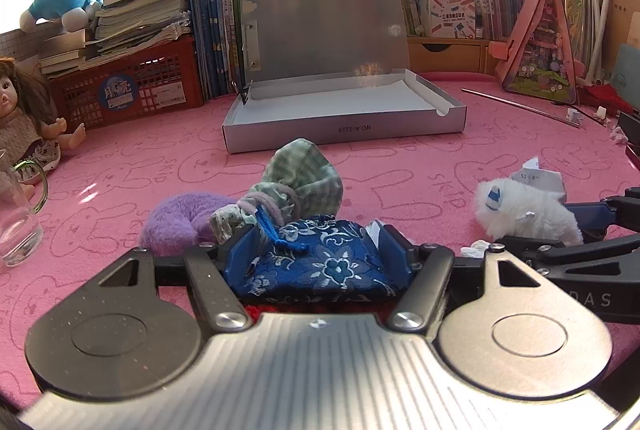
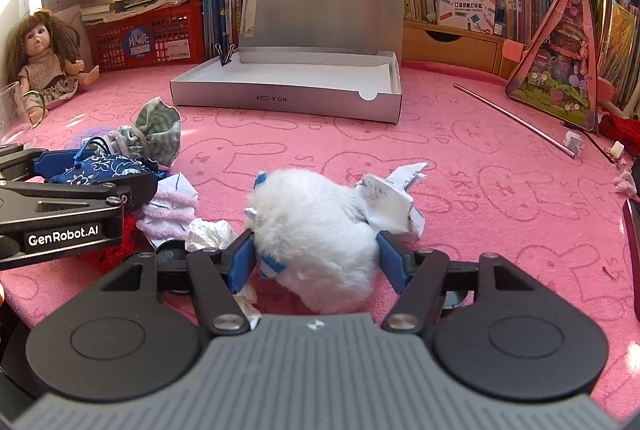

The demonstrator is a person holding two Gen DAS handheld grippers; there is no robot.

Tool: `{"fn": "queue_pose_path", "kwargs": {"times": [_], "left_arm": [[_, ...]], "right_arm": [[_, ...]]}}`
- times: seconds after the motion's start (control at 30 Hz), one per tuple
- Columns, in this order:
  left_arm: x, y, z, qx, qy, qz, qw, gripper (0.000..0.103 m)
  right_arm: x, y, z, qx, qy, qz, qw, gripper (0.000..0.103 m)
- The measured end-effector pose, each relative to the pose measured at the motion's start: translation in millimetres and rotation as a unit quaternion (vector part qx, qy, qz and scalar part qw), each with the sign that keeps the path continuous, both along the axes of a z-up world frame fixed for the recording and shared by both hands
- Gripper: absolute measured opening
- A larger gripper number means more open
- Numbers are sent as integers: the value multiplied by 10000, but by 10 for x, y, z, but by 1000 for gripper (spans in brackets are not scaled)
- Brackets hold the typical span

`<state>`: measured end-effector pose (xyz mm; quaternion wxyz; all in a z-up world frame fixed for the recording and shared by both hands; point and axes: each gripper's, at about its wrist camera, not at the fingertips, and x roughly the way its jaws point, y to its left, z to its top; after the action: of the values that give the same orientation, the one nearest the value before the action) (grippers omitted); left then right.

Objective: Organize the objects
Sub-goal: 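Grasp the white fluffy ball with the right tool while the left tool grasps the blue floral pouch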

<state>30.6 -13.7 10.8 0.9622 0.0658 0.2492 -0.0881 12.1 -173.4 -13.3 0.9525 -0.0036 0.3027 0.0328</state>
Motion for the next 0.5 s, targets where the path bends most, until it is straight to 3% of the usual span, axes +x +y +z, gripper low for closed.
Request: {"fn": "queue_pose_path", "kwargs": {"times": [0.17, 0.27, 0.37, 0.5], "left_arm": [[-34, 34, 36, -86, 63, 15, 9999, 72], [-69, 63, 32, -128, 99, -1, 9999, 73], [-45, 75, 4, -134, 166, 45, 9998, 81], [66, 142, -95, -615, 617, 36, 9962, 82]], "right_arm": [[80, -93, -59, 426, 123, -73, 9990, 77], [83, -75, -84, 340, 48, -55, 9994, 78], [83, -39, -101, 272, -6, -43, 9996, 80], [95, -50, -102, 310, -20, -55, 9995, 80]]}}
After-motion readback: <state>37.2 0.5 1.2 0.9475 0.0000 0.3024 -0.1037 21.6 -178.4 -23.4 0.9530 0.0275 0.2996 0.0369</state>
